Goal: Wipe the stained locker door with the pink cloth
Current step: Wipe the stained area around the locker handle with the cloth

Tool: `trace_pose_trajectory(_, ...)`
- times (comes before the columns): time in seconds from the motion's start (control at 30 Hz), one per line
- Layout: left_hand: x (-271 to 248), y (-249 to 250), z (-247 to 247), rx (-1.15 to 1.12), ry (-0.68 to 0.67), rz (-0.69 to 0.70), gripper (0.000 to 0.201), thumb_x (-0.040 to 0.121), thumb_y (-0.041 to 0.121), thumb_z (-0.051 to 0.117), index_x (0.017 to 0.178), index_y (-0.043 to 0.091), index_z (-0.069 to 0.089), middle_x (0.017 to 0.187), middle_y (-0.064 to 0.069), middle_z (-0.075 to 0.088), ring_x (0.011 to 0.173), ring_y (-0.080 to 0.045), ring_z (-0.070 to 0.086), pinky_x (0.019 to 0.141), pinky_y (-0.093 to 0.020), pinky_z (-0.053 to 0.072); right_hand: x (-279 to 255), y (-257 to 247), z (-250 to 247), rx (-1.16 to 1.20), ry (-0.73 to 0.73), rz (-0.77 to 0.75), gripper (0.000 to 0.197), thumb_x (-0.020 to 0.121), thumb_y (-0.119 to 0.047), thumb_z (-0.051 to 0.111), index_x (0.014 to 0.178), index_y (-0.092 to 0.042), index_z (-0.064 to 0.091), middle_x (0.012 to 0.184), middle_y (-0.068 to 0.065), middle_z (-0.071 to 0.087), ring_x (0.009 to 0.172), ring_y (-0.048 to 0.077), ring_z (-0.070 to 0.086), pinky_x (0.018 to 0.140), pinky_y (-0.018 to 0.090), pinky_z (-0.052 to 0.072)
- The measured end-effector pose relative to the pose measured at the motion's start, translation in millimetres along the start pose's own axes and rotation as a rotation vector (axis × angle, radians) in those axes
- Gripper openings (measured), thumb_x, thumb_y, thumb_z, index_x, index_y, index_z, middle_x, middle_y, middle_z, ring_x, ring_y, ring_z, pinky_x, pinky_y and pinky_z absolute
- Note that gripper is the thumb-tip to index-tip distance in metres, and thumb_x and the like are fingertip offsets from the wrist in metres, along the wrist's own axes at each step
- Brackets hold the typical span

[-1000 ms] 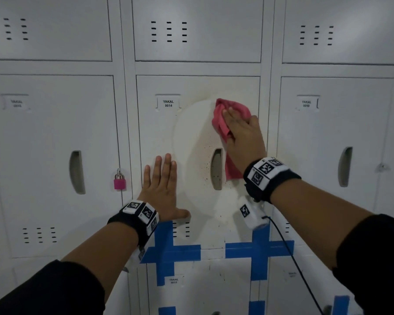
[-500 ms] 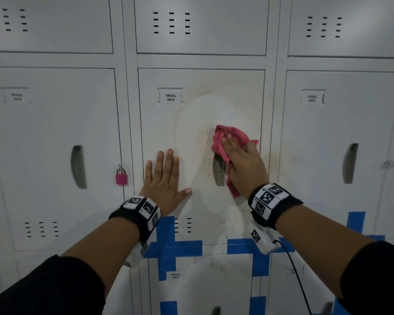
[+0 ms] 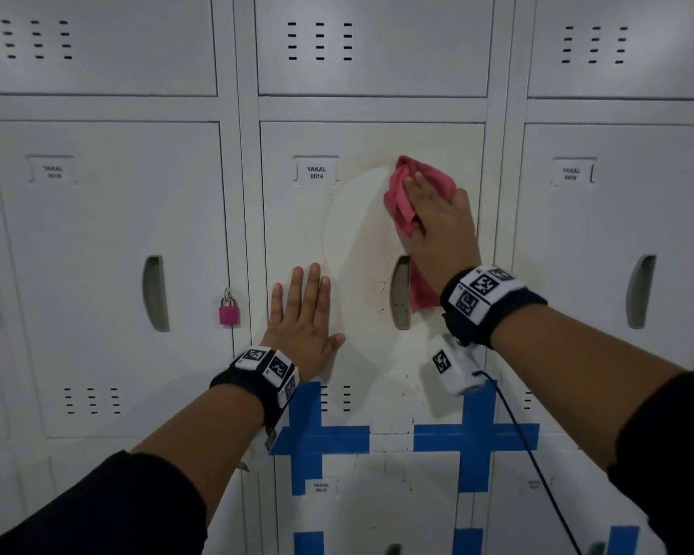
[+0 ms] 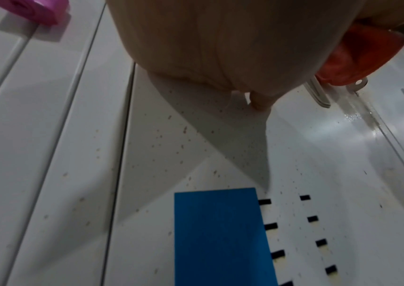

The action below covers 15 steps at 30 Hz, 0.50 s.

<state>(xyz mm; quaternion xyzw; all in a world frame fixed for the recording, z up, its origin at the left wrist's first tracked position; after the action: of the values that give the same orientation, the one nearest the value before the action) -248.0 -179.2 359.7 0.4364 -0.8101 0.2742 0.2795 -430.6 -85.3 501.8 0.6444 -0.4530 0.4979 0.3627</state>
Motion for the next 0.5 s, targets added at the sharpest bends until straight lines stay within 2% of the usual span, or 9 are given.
trace_pose_trajectory(0.07, 0, 0, 0, 0.004, 0.000, 0.000, 0.085, 0.088, 0.060, 0.010, 0.140, 0.009, -0.033, 0.148, -0.011, -0.042, 0.138, -0.032, -0.035, 0.110, -0.052, -0.022, -2, -2, 6, 0.016, -0.020, -0.024, 0.053, 0.091, -0.024, 0.033, 0.140, -0.011, 0.046, 0.144, 0.006, 0.046, 0.119, 0.024, 0.035, 0.100, 0.029, 0.036)
trace_pose_trajectory(0.17, 0, 0, 0, 0.011, -0.011, -0.010, 0.084, 0.086, 0.061, 0.006, 0.137, 0.010, -0.038, 0.145, -0.010, -0.046, 0.136, -0.031, -0.038, 0.109, -0.051, -0.025, -12, -9, 12, 0.007, -0.071, -0.128, 0.049, 0.092, -0.026, 0.035, 0.134, -0.011, 0.053, 0.136, 0.006, 0.054, 0.106, 0.035, 0.047, 0.093, 0.037, 0.044)
trace_pose_trajectory(0.27, 0, 1, 0, -0.008, -0.017, -0.005, 0.084, 0.085, 0.062, 0.004, 0.136, 0.011, -0.040, 0.144, -0.010, -0.047, 0.135, -0.031, -0.039, 0.109, -0.051, -0.026, -31, -8, 24, -0.044, -0.147, -0.229, 0.041, 0.092, -0.013, 0.054, 0.132, -0.015, 0.056, 0.135, 0.003, 0.056, 0.100, 0.033, 0.048, 0.087, 0.043, 0.047)
trace_pose_trajectory(0.33, 0, 1, 1, -0.009, -0.009, 0.002, 0.084, 0.086, 0.062, 0.006, 0.137, 0.011, -0.038, 0.145, -0.010, -0.045, 0.136, -0.031, -0.038, 0.109, -0.050, -0.026, -46, -6, 31, -0.053, -0.201, -0.316, 0.039, 0.090, -0.011, 0.060, 0.129, -0.015, 0.059, 0.133, 0.002, 0.057, 0.100, 0.032, 0.049, 0.086, 0.043, 0.046)
trace_pose_trajectory(0.43, -1, 0, 1, 0.007, 0.020, 0.011, 0.085, 0.089, 0.060, 0.012, 0.143, 0.009, -0.028, 0.151, -0.012, -0.035, 0.140, -0.032, -0.030, 0.111, -0.050, -0.023, -64, -4, 35, -0.033, -0.282, -0.443, 0.033, 0.091, -0.022, 0.064, 0.124, -0.016, 0.064, 0.129, -0.001, 0.061, 0.106, 0.030, 0.053, 0.087, 0.042, 0.045)
trace_pose_trajectory(0.5, -1, 0, 1, 0.012, 0.026, 0.007, 0.085, 0.089, 0.059, 0.015, 0.144, 0.008, -0.025, 0.152, -0.012, -0.032, 0.141, -0.033, -0.026, 0.112, -0.051, -0.019, -70, -3, 32, 0.000, -0.309, -0.493, 0.031, 0.091, -0.027, 0.061, 0.121, -0.017, 0.066, 0.125, -0.002, 0.063, 0.105, 0.030, 0.055, 0.087, 0.041, 0.045)
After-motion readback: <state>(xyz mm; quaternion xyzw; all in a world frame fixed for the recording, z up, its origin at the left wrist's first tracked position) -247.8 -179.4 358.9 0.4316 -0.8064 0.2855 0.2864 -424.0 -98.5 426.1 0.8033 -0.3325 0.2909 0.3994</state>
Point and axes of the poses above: each hand's wrist, its own x-axis towards the middle knuckle, its own z-axis out of the palm, y = z × x, the point moved 5 cm from there along x, towards the middle knuckle
